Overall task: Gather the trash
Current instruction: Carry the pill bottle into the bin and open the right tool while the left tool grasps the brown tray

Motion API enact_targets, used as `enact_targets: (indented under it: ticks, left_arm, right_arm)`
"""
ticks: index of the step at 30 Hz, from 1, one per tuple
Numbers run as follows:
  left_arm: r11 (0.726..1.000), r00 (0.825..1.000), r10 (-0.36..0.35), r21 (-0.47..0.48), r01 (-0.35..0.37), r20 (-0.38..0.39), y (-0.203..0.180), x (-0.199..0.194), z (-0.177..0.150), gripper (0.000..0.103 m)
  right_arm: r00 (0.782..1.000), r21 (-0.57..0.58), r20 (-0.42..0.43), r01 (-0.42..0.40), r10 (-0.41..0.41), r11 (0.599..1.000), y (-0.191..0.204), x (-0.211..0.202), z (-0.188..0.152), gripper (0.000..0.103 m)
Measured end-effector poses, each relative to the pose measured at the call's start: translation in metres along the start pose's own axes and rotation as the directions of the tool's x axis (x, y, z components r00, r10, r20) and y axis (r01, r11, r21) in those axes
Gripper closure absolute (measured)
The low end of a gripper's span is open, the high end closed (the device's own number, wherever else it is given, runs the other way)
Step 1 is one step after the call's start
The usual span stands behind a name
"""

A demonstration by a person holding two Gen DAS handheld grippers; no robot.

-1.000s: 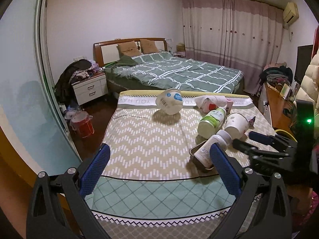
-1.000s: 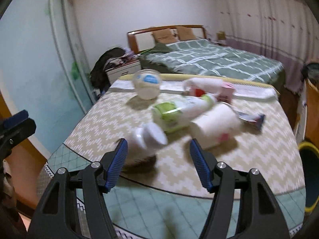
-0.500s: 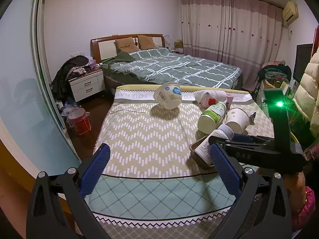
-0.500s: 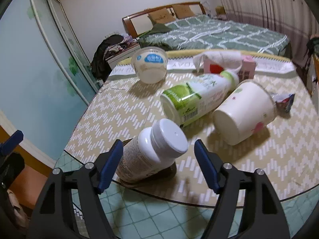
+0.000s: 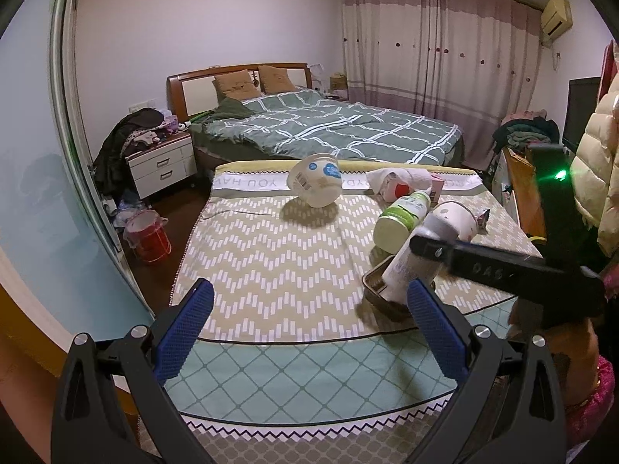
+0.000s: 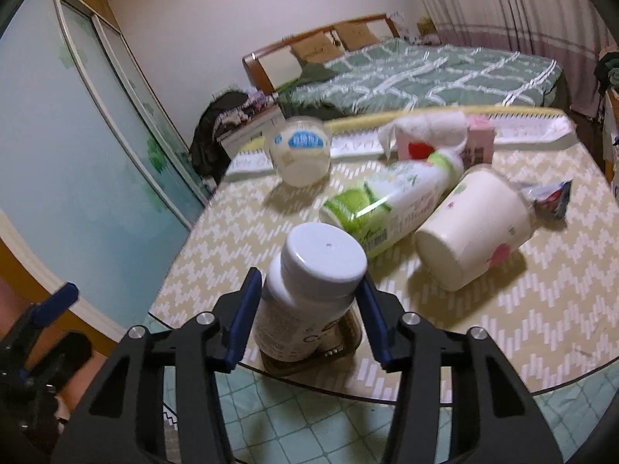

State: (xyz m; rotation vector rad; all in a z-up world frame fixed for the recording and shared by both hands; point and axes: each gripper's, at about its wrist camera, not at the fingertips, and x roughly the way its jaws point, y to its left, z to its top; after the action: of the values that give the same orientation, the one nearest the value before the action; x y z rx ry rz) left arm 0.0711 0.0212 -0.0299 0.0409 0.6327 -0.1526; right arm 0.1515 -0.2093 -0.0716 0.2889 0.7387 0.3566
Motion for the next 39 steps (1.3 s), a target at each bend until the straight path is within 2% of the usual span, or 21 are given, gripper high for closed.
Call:
enact_targets:
  ticks: [5,12,18,21,24,28,32,39]
  left_arm:
    - [1.000,1.000,-0.020,0.016,0.020,-0.010,-0.008,0.002,0.000,0.005]
    - [0.996,0.996,-0.078,0.045,0.080,-0.038,-0.028,0.018,0.000,0.005]
    - [0.989,0.987,-0.135,0.052,0.140,-0.087,-0.052,0.044,-0.003,0.005]
    - [0.987,0.984,-0.140,0.060,0.147,-0.110,-0.063,0.057,-0.004,0.005]
    - [0.986,0.980,-0.140,0.072,0.151,-0.140,-0.076,0.074,-0.006,0.005]
    - [0.983,0.974,-0.141,0.089,0.158,-0.177,-0.088,0.091,-0.009,0.005]
    - [0.981,0.967,-0.141,0.098,0.164,-0.210,-0.097,0.106,-0.011,0.005]
    - [0.982,0.960,-0.122,0.110,0.154,-0.253,-0.104,0.125,-0.012,0.005]
  right_arm:
    - [0.998,-0.009,0.065,0.021,-0.020,1.000,-0.006,-0.030,0.006,0.055]
    - [0.975,0.023,0.154,0.157,-0.159,0.987,-0.046,-0.076,0.009,0.055]
    - [0.914,0.115,0.202,0.336,-0.353,0.935,-0.111,-0.119,0.008,0.055]
    - [0.865,0.180,0.194,0.431,-0.462,0.884,-0.154,-0.141,0.008,0.055]
    - [0.808,0.253,0.169,0.518,-0.565,0.817,-0.200,-0.163,0.003,0.055]
    - [0.756,0.325,0.101,0.589,-0.646,0.740,-0.257,-0.174,-0.002,0.055]
    - [0.729,0.364,0.004,0.636,-0.684,0.680,-0.306,-0.171,-0.008,0.055]
    - [0.691,0.412,-0.088,0.681,-0.718,0.605,-0.340,-0.157,-0.018,0.053]
